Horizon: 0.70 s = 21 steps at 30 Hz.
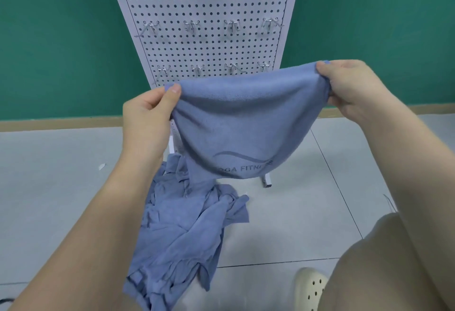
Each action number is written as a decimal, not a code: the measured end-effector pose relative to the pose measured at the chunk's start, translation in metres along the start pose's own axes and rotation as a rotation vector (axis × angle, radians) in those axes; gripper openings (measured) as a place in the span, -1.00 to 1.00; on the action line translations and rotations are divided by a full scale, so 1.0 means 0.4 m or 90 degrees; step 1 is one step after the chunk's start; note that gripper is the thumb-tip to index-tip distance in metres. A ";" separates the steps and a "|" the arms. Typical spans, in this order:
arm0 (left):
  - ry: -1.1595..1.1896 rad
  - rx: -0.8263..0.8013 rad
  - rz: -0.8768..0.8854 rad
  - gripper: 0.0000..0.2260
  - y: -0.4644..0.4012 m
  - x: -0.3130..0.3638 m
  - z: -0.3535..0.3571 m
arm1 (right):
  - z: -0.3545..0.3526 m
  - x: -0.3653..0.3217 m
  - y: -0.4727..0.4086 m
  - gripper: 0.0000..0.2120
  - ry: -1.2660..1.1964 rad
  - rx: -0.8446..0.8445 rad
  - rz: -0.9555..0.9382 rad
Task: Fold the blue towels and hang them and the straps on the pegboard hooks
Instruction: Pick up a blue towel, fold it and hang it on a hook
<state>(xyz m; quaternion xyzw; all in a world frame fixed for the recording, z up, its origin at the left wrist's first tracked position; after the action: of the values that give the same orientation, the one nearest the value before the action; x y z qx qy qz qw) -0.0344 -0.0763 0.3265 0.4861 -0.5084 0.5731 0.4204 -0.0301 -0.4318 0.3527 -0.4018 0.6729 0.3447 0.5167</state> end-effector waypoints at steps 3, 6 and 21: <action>-0.099 -0.002 0.093 -0.90 0.014 0.020 0.012 | -0.010 0.001 -0.011 -0.47 0.031 0.022 -0.041; -0.125 0.011 0.117 -0.82 0.028 0.034 0.024 | -0.018 0.007 -0.024 -0.38 0.042 0.030 -0.057; -0.101 0.060 0.153 -0.86 0.027 0.045 -0.008 | 0.000 0.002 -0.032 -0.84 0.010 0.032 -0.090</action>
<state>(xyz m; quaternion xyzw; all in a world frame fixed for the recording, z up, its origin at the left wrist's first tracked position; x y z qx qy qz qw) -0.0487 -0.0748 0.3423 0.4849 -0.5672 0.6019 0.2843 -0.0187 -0.4375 0.3512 -0.4381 0.6555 0.2873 0.5440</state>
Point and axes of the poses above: each hand's wrist, its own y-axis away from the middle knuckle, its own z-axis out of the palm, x = y × z, the point moved 5 cm from there along -y, towards the middle knuckle
